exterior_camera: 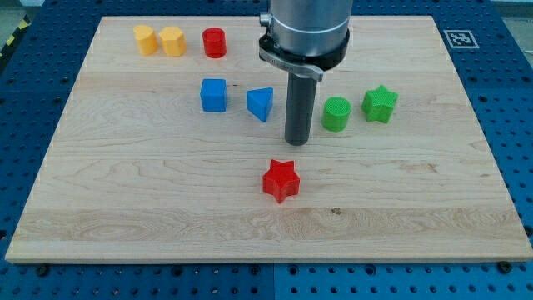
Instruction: Push the yellow heart towards center
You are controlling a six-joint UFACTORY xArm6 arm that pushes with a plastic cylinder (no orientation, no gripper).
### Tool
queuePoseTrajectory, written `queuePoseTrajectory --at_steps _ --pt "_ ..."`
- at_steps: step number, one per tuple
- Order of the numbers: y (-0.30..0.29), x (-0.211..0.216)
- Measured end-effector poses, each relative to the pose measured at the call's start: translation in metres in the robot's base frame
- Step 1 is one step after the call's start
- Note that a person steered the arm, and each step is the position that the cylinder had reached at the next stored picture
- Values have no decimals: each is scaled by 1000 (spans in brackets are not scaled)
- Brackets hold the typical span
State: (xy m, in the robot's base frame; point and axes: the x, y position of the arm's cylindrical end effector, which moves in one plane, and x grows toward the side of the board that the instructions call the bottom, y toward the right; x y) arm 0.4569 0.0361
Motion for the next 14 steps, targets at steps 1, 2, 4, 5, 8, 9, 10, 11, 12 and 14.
queuePoseTrajectory --at_steps 1,2,4,5,8,9,10,11,12,14 --pt "0 -21" --pt "0 -64" --pt "-63 -134" --pt "-125 -136" --pt "-308 -192" --pt "-286 -238" --pt "-250 -238" --pt "-240 -220" --pt "-241 -215" --pt "-244 -188"
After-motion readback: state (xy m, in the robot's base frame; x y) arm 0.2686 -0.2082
